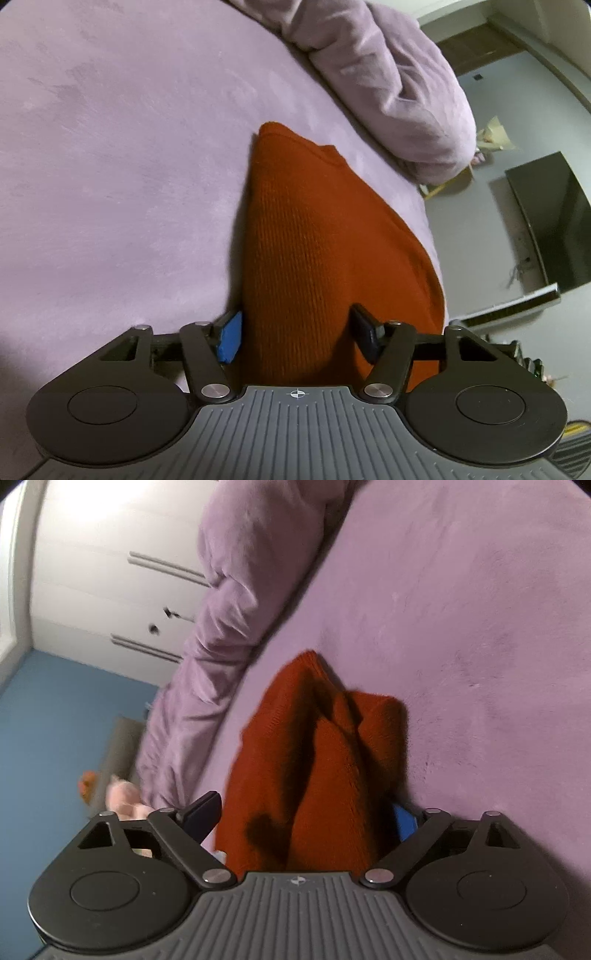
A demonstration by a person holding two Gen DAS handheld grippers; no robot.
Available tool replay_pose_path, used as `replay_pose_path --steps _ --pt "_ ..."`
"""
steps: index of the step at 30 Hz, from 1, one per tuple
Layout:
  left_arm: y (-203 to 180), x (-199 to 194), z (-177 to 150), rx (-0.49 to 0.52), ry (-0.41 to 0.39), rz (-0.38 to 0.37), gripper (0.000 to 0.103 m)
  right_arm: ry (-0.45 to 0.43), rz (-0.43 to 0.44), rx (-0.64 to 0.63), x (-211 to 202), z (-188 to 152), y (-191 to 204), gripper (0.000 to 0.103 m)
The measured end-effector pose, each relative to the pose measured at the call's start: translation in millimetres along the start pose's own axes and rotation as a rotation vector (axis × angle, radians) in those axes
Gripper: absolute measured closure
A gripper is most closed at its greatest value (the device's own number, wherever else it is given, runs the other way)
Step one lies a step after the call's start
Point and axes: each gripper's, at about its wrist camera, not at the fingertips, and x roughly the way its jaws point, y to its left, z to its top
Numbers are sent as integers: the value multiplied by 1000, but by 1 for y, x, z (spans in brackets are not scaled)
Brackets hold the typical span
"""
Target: Fold small clothes
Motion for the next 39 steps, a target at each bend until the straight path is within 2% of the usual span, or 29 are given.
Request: replay_pose_path --steps 1,3,4,5,7,10,14,20,22,24,25,26,28,30,31,32,34,35,37,39 --pt "0 2 1 -1 -1 -1 45 -3 -7 -13 4 -1 3 19" --pt "1 1 1 6 -10 -8 59 1 -24 -24 13 -3 7 40" --pt "-2 -1 0 30 -18 -10 61 10 -20 -9 17 -4 6 55" --pt "-6 -5 -1 70 -31 -5 64 10 -16 3 19 -7 7 58" --pt "-12 -14 -3 98 -42 -5 67 -4 -22 -26 16 -12 13 61" --pt "-19 -29 -1 100 -60 -25 68 -10 17 -20 11 -18 29 63" --pt "-28 -68 -5 112 -98 -31 70 46 53 -47 17 -36 64 63" --pt "-13 -152 -25 140 -147 113 69 189 116 -99 44 -87 112 63" --pt "5 -173 -37 132 -147 172 68 225 93 -118 53 -108 119 62" --pt "17 -180 -46 157 -124 255 64 243 24 -148 62 -128 124 53" --pt "26 -184 -48 157 -121 310 63 219 -37 -153 60 -134 125 40" --pt "33 -190 -49 150 -135 346 57 159 -114 -170 52 -139 127 32" --pt "44 -205 -47 126 -220 402 52 6 -227 -229 29 -146 137 32" --pt "44 -213 -40 113 -287 424 48 -139 -266 -288 6 -150 152 32" --pt "43 -214 -36 105 -308 411 46 -176 -252 -303 -1 -150 161 35" --pt "40 -211 -31 97 -322 387 41 -185 -224 -310 -1 -150 170 45" --pt "31 -199 -23 111 -340 364 37 -126 -174 -337 18 -150 191 60" --pt "25 -190 -21 136 -353 384 37 -82 -175 -367 36 -152 201 69" --pt "16 -163 -12 192 -357 470 36 -23 -209 -406 70 -154 208 79" --pt "14 -136 -6 223 -341 543 36 8 -289 -432 106 -151 201 81"
